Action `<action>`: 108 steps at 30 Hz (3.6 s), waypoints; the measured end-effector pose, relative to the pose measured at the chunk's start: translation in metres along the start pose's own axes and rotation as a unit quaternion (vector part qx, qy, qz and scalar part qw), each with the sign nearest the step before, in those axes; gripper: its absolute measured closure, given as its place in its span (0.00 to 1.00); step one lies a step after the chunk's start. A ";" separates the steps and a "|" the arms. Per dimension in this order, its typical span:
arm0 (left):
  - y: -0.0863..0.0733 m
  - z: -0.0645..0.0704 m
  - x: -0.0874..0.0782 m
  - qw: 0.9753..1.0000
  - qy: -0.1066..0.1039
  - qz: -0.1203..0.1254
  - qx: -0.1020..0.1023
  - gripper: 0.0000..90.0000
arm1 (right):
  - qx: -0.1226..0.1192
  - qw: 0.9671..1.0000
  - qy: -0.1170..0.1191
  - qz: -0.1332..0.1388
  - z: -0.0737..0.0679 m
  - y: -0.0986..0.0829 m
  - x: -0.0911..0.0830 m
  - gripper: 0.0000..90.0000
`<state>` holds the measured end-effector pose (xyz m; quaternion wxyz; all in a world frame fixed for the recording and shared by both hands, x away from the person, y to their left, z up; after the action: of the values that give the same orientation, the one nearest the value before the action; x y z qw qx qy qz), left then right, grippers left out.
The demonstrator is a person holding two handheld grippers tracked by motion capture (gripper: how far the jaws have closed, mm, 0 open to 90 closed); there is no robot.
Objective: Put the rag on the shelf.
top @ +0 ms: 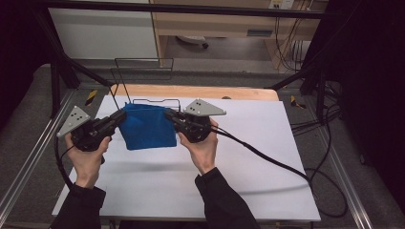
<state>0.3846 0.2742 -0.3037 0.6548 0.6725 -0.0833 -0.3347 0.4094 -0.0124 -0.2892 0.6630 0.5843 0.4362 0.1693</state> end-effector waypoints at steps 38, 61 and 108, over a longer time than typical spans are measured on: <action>0.081 -0.013 -0.013 0.996 0.034 0.076 0.029 0.95 | -0.046 0.996 -0.048 0.060 0.001 0.083 -0.002 0.96; 0.125 -0.026 -0.009 0.993 0.048 0.107 0.032 0.95 | -0.048 0.993 -0.067 0.090 0.011 0.127 0.003 0.96; 0.159 -0.069 0.051 0.992 0.074 0.098 0.034 0.95 | -0.060 0.990 -0.106 0.072 0.048 0.163 0.038 0.96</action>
<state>0.5143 0.2829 -0.1776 0.6656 0.7059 -0.1113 -0.2152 0.5149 0.0275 -0.1567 0.7253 0.5883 0.3093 0.1794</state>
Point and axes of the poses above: each handheld gripper's, and its own axes: x roughly forward along the jaws, y roughly out of its top, z roughly to its right, the point moved 1 cm from there along x, roughly forward along the jaws, and after that the axes turned 13 degrees about -z, right-handed, at the moved point
